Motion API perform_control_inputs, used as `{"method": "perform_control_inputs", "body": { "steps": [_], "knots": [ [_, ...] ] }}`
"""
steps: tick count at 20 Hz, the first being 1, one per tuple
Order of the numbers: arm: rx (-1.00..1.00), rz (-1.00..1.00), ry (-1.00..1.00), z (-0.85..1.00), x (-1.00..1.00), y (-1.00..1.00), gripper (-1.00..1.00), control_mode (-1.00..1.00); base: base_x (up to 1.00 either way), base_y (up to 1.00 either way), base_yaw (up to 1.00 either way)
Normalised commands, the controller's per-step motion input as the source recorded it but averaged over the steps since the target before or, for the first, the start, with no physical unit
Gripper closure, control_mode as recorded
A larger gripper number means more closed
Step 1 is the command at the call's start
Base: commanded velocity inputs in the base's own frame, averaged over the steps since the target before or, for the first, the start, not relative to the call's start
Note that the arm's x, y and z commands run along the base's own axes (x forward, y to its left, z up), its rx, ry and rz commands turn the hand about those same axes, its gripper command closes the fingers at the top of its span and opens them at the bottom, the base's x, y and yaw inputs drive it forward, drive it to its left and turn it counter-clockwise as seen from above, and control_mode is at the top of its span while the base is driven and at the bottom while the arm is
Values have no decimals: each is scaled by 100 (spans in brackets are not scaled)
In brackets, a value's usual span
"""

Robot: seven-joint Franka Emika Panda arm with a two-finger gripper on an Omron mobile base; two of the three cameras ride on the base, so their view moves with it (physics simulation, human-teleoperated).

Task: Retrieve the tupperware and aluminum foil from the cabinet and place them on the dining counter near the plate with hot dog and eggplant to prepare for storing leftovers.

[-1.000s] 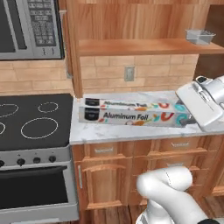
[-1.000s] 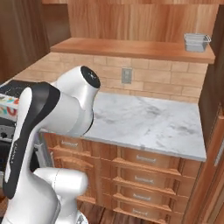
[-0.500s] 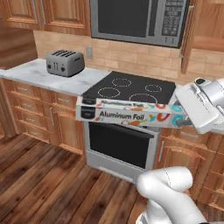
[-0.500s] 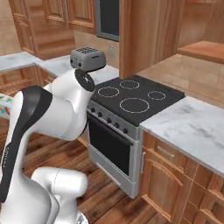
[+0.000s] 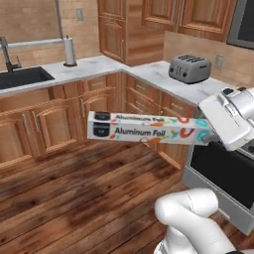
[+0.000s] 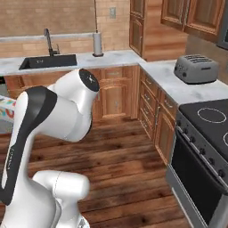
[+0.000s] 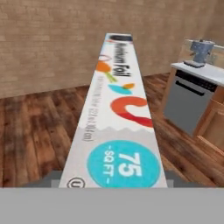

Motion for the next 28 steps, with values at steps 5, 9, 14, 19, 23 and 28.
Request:
{"method": "perform_control_inputs", "body": {
  "steps": [5,9,14,19,23,28],
  "knots": [
    [0,0,0,0,0,0,100,100,61,100,52],
    [0,0,0,0,0,0,100,100,89,100,26],
    [0,0,0,0,0,0,100,100,100,100,5],
    [0,0,0,0,0,0,100,100,84,100,-11],
    [0,0,0,0,0,0,100,100,55,100,-3],
    [0,0,0,0,0,0,100,100,15,100,1]
  ]
}}
